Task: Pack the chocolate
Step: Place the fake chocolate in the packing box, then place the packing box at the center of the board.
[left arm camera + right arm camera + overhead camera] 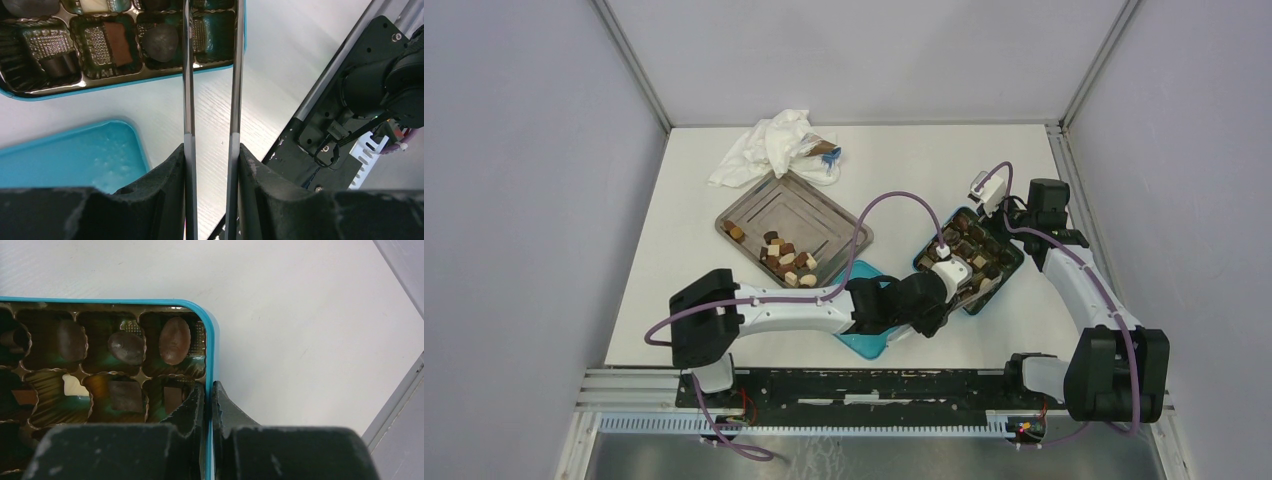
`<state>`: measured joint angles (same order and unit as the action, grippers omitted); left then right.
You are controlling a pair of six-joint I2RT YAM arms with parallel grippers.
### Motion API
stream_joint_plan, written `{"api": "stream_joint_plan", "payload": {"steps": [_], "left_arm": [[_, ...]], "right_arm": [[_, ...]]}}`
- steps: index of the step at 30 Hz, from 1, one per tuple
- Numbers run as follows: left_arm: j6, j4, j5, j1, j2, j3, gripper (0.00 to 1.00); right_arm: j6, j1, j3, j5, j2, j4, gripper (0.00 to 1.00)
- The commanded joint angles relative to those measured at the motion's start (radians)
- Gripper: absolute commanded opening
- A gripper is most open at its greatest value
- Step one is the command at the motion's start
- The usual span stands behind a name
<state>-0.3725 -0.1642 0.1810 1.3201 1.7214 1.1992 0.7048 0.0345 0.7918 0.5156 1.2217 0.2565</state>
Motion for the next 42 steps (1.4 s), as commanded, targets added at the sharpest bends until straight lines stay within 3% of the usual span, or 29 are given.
{"api": "stream_joint_plan", "payload": {"steps": [1, 8, 16, 28, 42], "left_arm": [[0.037, 0.01, 0.041, 0.004, 0.008, 0.06, 0.34], [0.035, -0.002, 0.037, 0.004, 0.01, 0.068, 0.44], [0.036, 0.001, 0.035, 0.005, -0.014, 0.066, 0.49], [-0.021, 0.009, 0.081, 0.005, -0.247, -0.098, 0.36], [-0.062, -0.146, 0.261, 0.005, -0.44, -0.201, 0.34]], "right_arm": [[0.004, -0.004, 0.034, 0.035, -0.004, -0.043, 0.0], [0.004, -0.004, 0.035, 0.033, -0.001, -0.042, 0.0], [0.004, -0.004, 0.036, 0.034, 0.002, -0.039, 0.0], [-0.008, -0.004, -0.007, 0.056, -0.078, -0.105, 0.0], [-0.018, -0.005, -0.097, 0.017, -0.264, -0.224, 0.0]]}}
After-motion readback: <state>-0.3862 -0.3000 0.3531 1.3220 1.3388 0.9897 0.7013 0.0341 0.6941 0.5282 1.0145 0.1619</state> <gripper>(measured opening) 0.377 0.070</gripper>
